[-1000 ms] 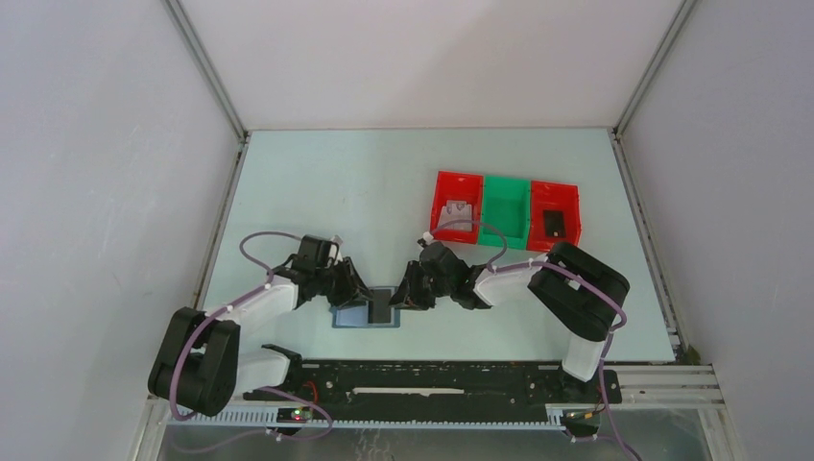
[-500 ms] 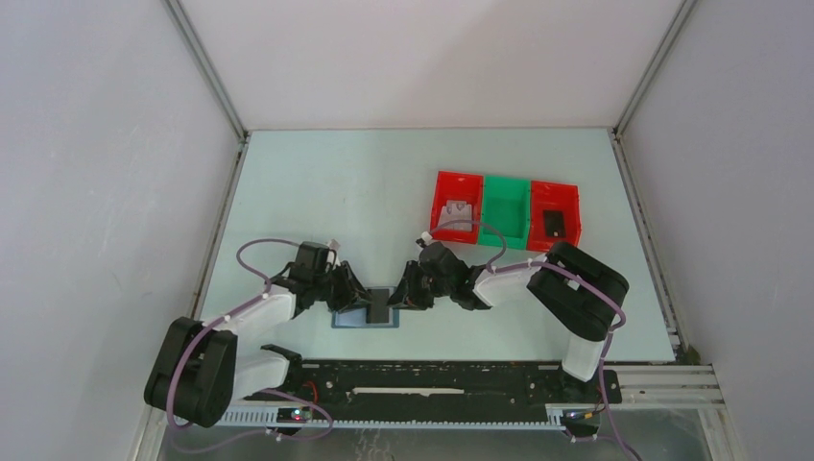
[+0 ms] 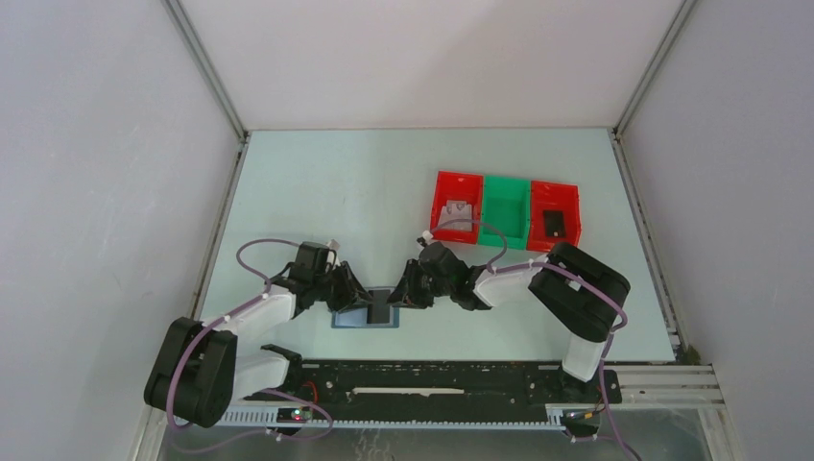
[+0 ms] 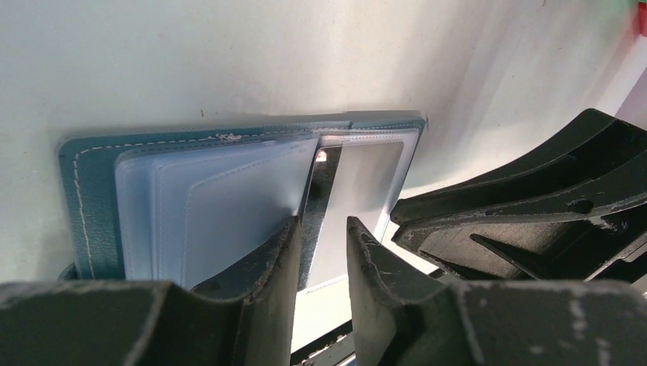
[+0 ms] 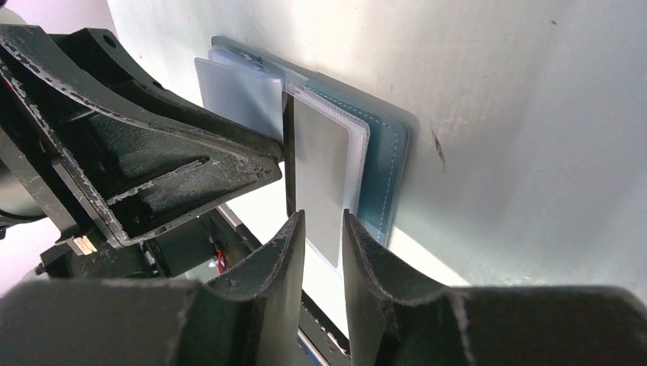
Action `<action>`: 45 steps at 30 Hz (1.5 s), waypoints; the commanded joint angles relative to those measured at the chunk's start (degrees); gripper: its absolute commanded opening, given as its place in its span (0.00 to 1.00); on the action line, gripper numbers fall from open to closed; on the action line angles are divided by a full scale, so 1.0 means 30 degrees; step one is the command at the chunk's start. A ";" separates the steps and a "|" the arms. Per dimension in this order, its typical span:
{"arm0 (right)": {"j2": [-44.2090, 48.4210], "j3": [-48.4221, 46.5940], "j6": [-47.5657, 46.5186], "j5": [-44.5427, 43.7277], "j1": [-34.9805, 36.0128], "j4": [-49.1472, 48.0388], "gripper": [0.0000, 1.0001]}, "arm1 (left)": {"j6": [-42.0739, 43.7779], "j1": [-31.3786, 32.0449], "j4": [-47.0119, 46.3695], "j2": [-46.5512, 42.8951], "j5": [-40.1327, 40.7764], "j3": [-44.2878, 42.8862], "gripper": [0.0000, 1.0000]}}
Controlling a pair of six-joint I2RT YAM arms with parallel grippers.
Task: Take the credit cards out of the card holder
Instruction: Remove the credit card from the card holder.
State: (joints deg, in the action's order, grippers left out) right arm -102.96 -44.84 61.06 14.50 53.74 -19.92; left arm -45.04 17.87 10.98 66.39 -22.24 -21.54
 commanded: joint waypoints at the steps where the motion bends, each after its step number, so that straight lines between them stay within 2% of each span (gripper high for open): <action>1: 0.0584 -0.0192 -0.0252 -0.0375 0.0106 0.0235 0.33 | 0.0246 0.0050 0.0436 -0.0187 0.0677 0.0209 0.34; 9: -0.0533 -0.0497 -0.0035 0.0517 0.0194 -0.0432 0.33 | 0.0363 0.0059 0.0585 -0.0165 0.0714 0.0145 0.35; 26: -0.1240 -0.1565 -0.0399 0.0389 0.0313 0.1012 0.32 | 0.0452 0.0054 0.0537 -0.0085 0.0966 0.0380 0.35; 35: -0.1474 -0.1657 -0.0291 0.0649 0.0388 0.0696 0.32 | 0.0380 0.0064 0.0527 -0.0501 0.1084 0.0542 0.34; 38: -0.1658 -0.1665 -0.0054 0.0885 0.0343 0.0372 0.32 | 0.0256 0.0051 0.0528 -0.0846 0.1139 0.0631 0.28; 45: -0.1855 -0.1664 0.0126 0.0976 0.0320 0.0381 0.32 | 0.0332 0.0050 0.0444 -0.1411 0.0946 0.0627 0.02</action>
State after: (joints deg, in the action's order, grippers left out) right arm -107.04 -48.51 61.08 17.76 54.30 -19.25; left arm -44.93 17.91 12.53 63.59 -19.66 -20.56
